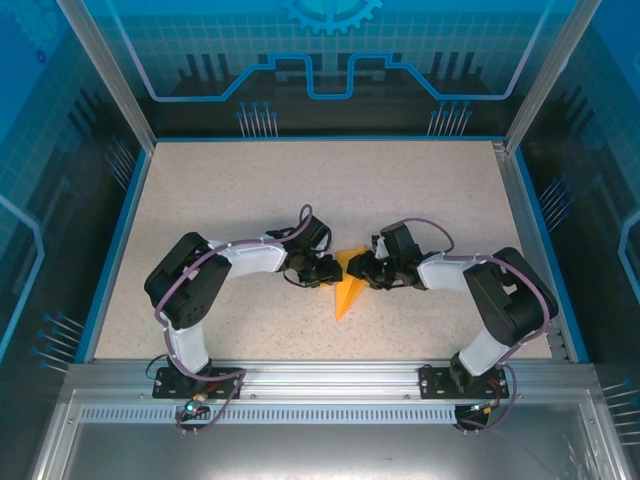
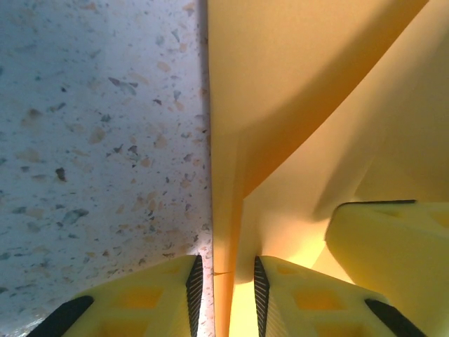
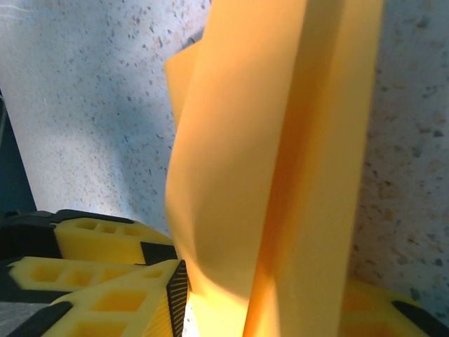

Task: Fold a paper plane with a square sheet of paper (pick it up from the middle)
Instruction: Turn over the paper at the center of the table.

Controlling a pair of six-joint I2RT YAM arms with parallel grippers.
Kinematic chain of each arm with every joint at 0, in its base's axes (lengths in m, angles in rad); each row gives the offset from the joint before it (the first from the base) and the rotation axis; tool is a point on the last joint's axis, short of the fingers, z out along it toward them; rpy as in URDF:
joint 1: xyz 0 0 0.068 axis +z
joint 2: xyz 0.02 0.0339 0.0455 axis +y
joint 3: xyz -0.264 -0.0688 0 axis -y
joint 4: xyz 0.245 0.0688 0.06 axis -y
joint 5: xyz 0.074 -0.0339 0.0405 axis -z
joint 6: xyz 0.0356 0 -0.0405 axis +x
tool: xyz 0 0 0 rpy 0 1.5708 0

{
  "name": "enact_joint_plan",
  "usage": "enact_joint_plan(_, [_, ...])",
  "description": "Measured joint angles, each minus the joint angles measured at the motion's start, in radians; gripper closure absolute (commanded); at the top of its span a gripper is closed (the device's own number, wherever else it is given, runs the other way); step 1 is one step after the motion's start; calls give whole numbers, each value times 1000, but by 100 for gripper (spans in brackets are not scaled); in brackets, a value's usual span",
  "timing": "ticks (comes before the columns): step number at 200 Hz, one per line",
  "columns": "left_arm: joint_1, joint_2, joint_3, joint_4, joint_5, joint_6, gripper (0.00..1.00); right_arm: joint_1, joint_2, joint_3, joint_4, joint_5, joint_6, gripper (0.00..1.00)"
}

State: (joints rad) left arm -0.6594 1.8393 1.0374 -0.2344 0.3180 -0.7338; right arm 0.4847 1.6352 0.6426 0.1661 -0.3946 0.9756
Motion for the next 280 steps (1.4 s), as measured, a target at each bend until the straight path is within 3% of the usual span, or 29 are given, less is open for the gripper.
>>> enact_joint_plan(25, [0,0,0,1,0,0,71,9,15,3,18,-3,-2,68])
enact_joint_plan(81, [0,-34,-45,29,-27,-26,69,16,33,53,-3,-6,-44,93])
enact_joint_plan(109, [0,-141,-86,32,-85,-40,67,20,8,130,-148,40,-121,93])
enact_joint_plan(134, [0,-258,-129,37,-172,-58,66,37,-41,279,-401,188,-222,92])
enact_joint_plan(168, [4,-427,-243,42,-314,-109,62,143,-26,586,-791,541,-346,92])
enact_joint_plan(194, [25,-551,-345,34,-423,-170,59,243,85,790,-1061,823,-364,92])
enact_joint_plan(215, [40,-650,-412,18,-510,-219,57,302,227,908,-1232,982,-352,91])
enact_joint_plan(242, [47,-771,-461,-17,-603,-265,54,363,428,1063,-1381,1080,-327,88])
enact_joint_plan(280, [56,-893,-502,-73,-688,-306,51,423,643,1244,-1442,1039,-306,83])
